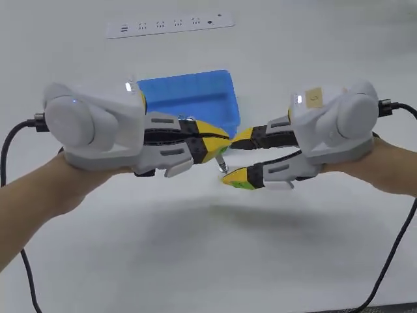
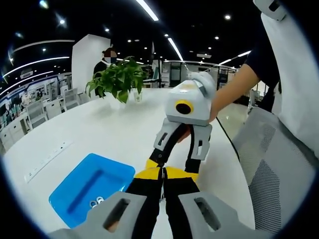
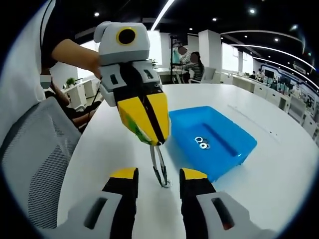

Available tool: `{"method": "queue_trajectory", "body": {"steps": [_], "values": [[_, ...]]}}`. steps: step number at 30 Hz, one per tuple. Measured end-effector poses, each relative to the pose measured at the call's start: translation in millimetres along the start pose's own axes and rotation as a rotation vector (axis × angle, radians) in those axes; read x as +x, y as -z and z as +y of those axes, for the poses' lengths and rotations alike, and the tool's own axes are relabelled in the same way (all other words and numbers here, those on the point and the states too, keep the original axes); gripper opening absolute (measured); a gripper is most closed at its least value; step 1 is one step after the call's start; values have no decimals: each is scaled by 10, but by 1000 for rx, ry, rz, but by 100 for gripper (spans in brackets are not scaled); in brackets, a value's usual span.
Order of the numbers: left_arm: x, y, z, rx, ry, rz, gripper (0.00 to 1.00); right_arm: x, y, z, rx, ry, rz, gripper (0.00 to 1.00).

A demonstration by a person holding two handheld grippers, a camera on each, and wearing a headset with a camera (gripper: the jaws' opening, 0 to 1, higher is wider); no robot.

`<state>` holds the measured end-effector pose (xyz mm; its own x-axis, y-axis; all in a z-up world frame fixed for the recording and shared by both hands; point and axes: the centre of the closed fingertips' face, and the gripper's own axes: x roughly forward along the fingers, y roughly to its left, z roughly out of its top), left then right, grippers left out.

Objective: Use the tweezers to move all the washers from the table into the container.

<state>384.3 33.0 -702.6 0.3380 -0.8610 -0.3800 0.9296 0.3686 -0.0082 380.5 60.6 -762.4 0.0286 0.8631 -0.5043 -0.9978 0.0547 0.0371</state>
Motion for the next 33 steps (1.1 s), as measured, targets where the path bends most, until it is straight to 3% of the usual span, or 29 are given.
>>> {"method": "queue_trajectory", "body": {"steps": [5,15,23,29,33], "values": [[6,5,16,-9,2,2,4,85,-11,-54,-26,-27,14,29],[34,-1,-1,5,18,11,4,143,8,45,-82,-111,32,13],[50,-11,-24,14,26,15,4,138,5,48,-102,-129,33,11],[55,-18,-21,-29,8,7,5,133,4,61,-109,-124,30,10],[51,-44,-76,-27,18,1,12,128,-4,86,-100,-118,18,10]]}}
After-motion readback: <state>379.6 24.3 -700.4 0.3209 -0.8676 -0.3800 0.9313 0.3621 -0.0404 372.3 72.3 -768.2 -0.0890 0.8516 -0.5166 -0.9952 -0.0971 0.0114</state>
